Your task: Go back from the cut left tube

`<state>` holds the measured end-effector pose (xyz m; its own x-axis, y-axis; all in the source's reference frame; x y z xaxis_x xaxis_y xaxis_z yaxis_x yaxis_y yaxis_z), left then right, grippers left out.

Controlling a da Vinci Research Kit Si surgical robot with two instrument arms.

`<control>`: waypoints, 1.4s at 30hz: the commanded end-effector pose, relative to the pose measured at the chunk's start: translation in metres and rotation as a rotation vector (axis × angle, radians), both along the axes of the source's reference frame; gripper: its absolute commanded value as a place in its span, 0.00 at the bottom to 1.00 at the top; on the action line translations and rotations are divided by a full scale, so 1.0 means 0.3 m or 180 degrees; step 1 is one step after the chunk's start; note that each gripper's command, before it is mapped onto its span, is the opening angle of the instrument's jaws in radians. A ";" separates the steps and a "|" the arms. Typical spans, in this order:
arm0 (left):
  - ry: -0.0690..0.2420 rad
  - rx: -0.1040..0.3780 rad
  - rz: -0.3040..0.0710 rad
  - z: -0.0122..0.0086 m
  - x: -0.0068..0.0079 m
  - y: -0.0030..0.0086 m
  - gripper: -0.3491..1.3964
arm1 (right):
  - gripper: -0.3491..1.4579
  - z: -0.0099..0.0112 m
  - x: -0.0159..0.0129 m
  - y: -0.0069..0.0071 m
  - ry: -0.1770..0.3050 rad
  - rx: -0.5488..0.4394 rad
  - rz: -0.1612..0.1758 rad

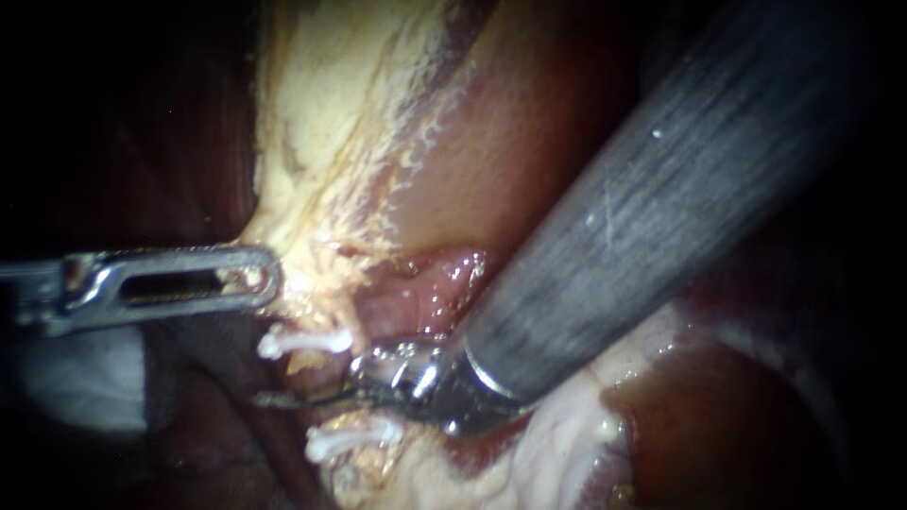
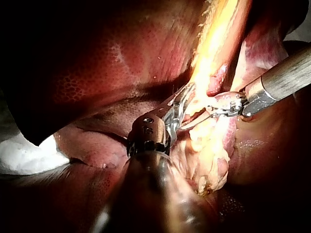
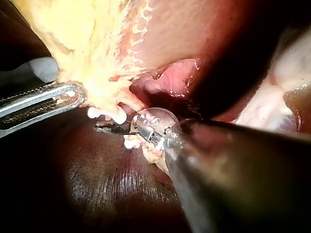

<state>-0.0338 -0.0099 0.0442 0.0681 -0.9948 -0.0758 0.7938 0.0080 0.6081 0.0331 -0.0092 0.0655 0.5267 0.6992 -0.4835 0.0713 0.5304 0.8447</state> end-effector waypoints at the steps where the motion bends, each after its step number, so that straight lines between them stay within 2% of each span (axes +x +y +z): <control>1: -0.0001 0.0000 0.0001 -0.0001 0.0001 -0.0001 0.00 | 0.00 -0.0001 -0.0002 -0.0001 0.0003 -0.0001 -0.0002; 3: -0.0001 0.0000 0.0001 -0.0001 0.0001 -0.0001 0.00 | 0.00 -0.0002 -0.0004 -0.0002 0.0005 -0.0001 -0.0004; 4: -0.0001 0.0000 0.0001 -0.0001 0.0001 -0.0001 0.00 | 0.06 -0.0003 -0.0004 -0.0002 0.0005 -0.0001 -0.0004; 5: -0.0001 0.0000 0.0001 -0.0001 0.0002 -0.0001 0.00 | 0.19 -0.0003 -0.0004 -0.0002 0.0005 -0.0001 -0.0005; 9: -0.0002 0.0000 0.0001 -0.0001 0.0002 0.0000 0.00 | 0.46 -0.0003 -0.0004 -0.0003 0.0005 -0.0002 -0.0005; 13: -0.0002 0.0000 0.0001 -0.0001 0.0002 0.0000 0.00 | 0.63 -0.0003 -0.0004 -0.0005 -0.0012 -0.0021 0.0023; 22: 0.0000 0.0012 -0.0013 0.0000 0.0001 0.0000 0.00 | 0.65 -0.0018 -0.0013 -0.0016 -0.0023 0.0009 0.0022; 25: 0.0000 0.0012 -0.0012 0.0000 0.0002 0.0000 0.00 | 0.68 -0.0033 -0.0025 -0.0025 -0.0015 0.0009 0.0011; 30: 0.0000 0.0012 -0.0012 0.0000 0.0003 0.0000 0.00 | 0.78 -0.0085 -0.0061 -0.0047 0.0012 0.0012 -0.0027; 32: -0.0001 0.0012 -0.0011 0.0000 0.0004 0.0001 0.00 | 0.84 -0.0104 -0.0086 -0.0059 0.0080 -0.0082 -0.0074; 35: -0.0001 0.0012 -0.0010 0.0002 0.0006 0.0002 0.00 | 0.89 -0.0123 -0.0132 -0.0068 0.0184 -0.0259 -0.0146; 40: -0.0003 0.0012 -0.0008 0.0005 0.0009 0.0003 0.00 | 0.94 -0.0152 -0.0225 -0.0064 0.0390 -0.0587 -0.0187; 42: -0.0003 0.0012 -0.0007 0.0005 0.0009 0.0003 0.00 | 0.96 -0.0165 -0.0282 -0.0051 0.0425 -0.0722 -0.0183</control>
<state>-0.0335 -0.0097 0.0444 0.0657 -0.9947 -0.0796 0.7935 0.0037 0.6086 0.0239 -0.0105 0.0604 0.4805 0.5262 -0.7016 0.2129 0.7060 0.6754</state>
